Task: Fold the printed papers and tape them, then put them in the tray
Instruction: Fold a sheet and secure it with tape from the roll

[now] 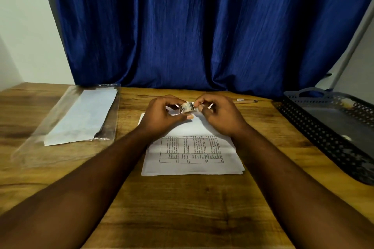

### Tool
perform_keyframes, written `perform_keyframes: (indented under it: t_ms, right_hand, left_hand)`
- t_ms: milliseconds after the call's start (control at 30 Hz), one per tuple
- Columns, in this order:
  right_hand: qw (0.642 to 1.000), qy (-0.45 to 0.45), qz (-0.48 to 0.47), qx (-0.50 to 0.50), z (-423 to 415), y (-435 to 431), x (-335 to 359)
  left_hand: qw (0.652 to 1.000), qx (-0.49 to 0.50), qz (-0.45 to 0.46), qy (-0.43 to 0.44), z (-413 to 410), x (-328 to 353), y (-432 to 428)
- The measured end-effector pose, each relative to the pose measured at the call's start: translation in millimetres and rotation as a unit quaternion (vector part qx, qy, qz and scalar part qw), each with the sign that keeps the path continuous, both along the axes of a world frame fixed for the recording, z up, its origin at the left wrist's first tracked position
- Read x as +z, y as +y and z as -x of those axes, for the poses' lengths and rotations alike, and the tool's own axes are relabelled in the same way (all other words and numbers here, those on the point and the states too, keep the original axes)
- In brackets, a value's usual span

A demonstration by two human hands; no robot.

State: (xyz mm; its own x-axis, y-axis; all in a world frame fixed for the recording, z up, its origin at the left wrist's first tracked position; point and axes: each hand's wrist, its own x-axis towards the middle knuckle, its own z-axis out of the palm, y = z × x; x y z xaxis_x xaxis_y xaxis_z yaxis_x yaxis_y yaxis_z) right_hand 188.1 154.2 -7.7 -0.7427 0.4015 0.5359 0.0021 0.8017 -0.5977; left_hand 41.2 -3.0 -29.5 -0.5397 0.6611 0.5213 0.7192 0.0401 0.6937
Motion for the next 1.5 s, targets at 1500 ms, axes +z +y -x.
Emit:
perform_keyframes:
  t_ms: [1500]
  right_hand:
    - [0.891,-0.289,-0.145,-0.319,25,155,22]
  left_hand:
    - [0.975,0.053,0.068,0.204,-5,0,15]
